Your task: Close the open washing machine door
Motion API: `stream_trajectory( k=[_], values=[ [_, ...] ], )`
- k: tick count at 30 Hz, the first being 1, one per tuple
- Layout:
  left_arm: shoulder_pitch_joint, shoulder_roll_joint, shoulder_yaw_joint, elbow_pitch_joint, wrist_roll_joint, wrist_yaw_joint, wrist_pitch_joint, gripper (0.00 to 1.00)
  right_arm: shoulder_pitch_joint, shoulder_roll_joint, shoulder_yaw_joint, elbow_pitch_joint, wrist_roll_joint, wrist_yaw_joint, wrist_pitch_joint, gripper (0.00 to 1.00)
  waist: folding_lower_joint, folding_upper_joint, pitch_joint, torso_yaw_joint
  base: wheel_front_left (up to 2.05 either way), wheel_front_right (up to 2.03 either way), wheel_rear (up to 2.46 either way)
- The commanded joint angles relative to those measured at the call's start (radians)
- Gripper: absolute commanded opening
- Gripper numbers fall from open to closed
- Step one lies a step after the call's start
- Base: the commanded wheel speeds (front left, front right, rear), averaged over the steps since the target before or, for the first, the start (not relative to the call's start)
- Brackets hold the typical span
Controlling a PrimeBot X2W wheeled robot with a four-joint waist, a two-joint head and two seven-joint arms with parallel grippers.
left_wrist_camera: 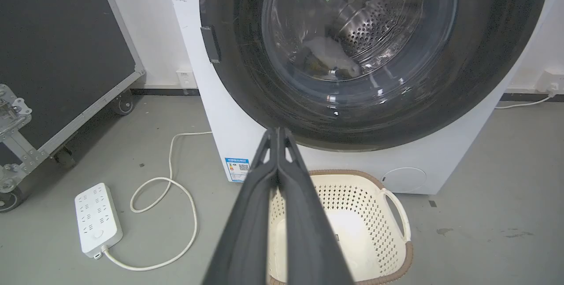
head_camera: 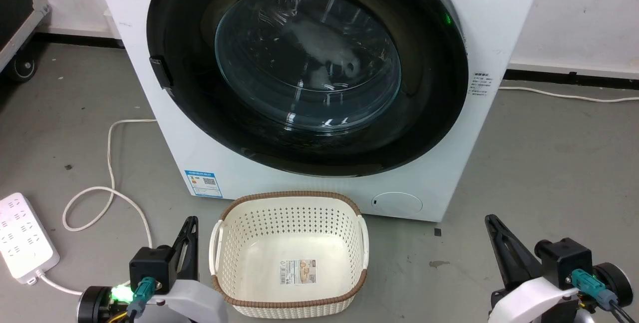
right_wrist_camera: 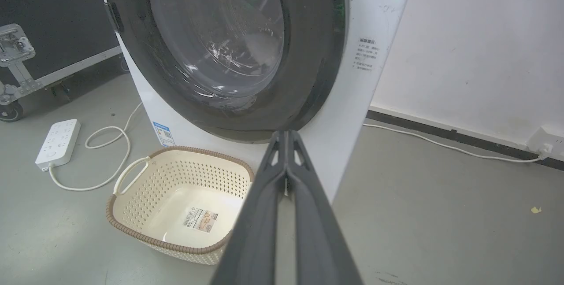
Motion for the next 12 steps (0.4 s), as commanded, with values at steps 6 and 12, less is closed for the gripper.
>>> stream_trajectory(
  k=[6,12],
  values=[
    [-0.015,-0.001,0.003,-0.005,0.002,0.003,0.000,0.00,-0.014,0.005,0.000,-0.007,-0.008,-0.001,0.000,0.00,0.0000,-0.0001,0.000,0.000,0.00,0.00,0.00],
    [-0.015,-0.001,0.003,-0.005,0.002,0.003,0.000,0.00,-0.014,0.005,0.000,-0.007,-0.008,-0.001,0.000,0.00,0.0000,-0.0001,0.000,0.000,0.00,0.00,0.00]
  ],
)
